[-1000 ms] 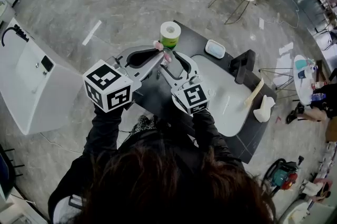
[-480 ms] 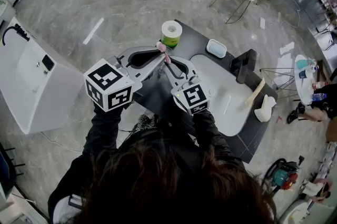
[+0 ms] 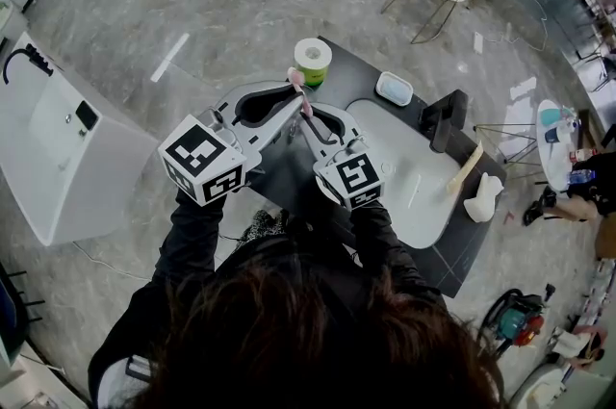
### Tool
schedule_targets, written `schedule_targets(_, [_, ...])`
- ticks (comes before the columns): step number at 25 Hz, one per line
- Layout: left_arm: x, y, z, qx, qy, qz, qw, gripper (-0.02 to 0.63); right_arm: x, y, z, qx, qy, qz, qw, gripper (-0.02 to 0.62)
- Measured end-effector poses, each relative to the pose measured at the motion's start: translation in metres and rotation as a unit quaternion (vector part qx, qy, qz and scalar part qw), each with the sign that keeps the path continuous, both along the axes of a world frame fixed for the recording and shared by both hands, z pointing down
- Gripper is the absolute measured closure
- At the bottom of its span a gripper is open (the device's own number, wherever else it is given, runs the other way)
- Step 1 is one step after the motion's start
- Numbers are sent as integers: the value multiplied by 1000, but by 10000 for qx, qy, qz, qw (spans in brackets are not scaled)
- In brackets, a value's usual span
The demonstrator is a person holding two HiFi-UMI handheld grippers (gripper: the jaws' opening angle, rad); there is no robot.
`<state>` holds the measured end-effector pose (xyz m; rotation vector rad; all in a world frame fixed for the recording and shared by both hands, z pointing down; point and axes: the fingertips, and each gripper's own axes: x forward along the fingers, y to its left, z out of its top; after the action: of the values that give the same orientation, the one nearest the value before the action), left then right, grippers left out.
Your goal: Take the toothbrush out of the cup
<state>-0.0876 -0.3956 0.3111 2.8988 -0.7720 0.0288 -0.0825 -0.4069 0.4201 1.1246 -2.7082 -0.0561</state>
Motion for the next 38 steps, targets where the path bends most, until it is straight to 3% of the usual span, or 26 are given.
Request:
schedule_targets(10, [-11, -5, -1, 276, 98, -298, 9991, 569, 14, -3, 1, -23, -1, 308, 9995, 537])
schedule_targets(16, [-19, -14, 10, 490, 46, -730, 9961, 571, 30, -6, -7, 25, -89, 578, 9983, 537])
schedule_targets(25, [-22, -20, 31, 483, -156, -1065, 9930, 598, 51, -6, -29, 189, -340, 892, 9953, 537])
schedule_targets(38, [-30, -27, 46, 693, -469, -1643, 9829, 600, 56, -1, -52, 468, -509, 942, 9931, 537])
